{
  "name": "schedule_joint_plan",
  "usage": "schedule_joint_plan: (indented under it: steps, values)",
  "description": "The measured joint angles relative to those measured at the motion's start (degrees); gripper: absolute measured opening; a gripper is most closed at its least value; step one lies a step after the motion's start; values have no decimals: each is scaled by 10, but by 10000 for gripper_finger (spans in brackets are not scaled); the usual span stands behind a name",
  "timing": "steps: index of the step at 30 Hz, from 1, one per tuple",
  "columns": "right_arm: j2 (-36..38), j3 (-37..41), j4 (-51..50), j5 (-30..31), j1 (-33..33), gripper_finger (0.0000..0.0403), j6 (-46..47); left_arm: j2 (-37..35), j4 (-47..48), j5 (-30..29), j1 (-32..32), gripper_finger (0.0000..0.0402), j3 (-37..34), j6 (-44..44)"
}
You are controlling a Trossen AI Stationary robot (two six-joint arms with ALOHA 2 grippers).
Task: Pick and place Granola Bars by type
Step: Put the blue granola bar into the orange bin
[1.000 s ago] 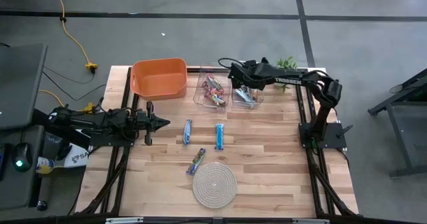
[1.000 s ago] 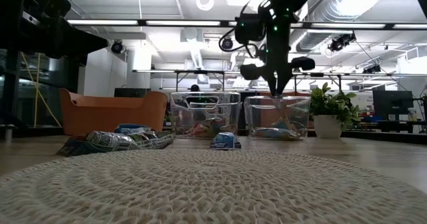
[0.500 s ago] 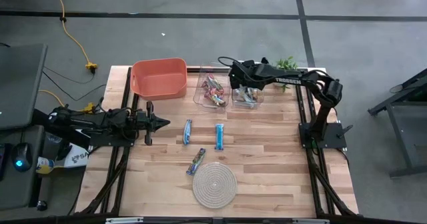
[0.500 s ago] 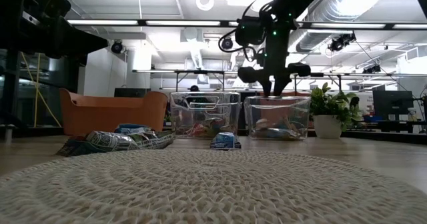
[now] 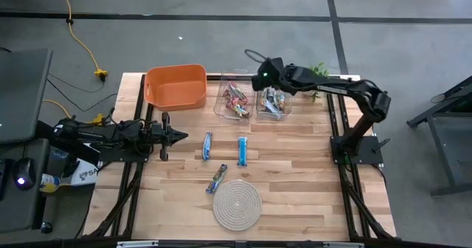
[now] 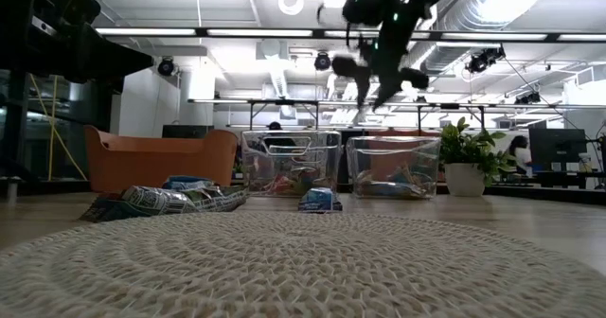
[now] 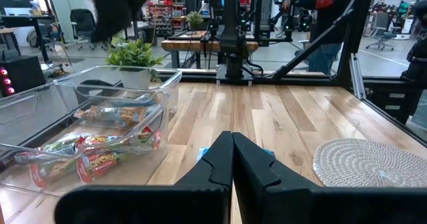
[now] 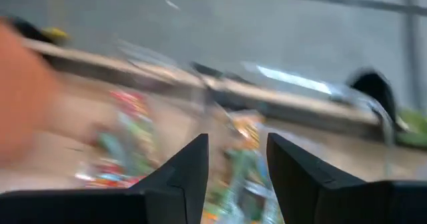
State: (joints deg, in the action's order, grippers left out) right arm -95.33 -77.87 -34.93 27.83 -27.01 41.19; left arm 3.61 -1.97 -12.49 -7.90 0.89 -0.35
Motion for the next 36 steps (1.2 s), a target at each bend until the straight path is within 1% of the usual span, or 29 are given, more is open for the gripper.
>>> schedule_joint_plan:
  steps: [3, 5, 7, 10, 13, 22, 25, 28, 33, 36]
  values:
    - [39, 0, 70, -56, 0, 136, -34, 0, 0, 0, 0, 0, 0, 0]
    - [61, -1, 121, -105, 4, 136, -46, 0, 0, 0, 0, 0, 0, 0]
    - [81, -1, 162, -142, 12, 136, -53, 0, 0, 0, 0, 0, 0, 0]
    - [105, -1, 215, -166, 36, 136, -57, 0, 0, 0, 0, 0, 0, 0]
    - [124, -1, 242, -173, 66, 136, -61, 0, 0, 0, 0, 0, 0, 0]
    - [135, -1, 258, -175, 187, 136, -50, 0, 0, 0, 0, 0, 0, 0]
    - [136, -1, 259, -165, 229, 136, -35, 0, 0, 0, 0, 0, 0, 0]
    - [136, -1, 242, -130, 269, 136, 3, 0, 0, 0, 0, 0, 0, 0]
    - [121, -1, 171, -36, 336, 136, 69, 0, 0, 0, 0, 0, 0, 0]
    - [101, -1, 160, -14, 372, 136, 92, 0, 0, 0, 0, 0, 0, 0]
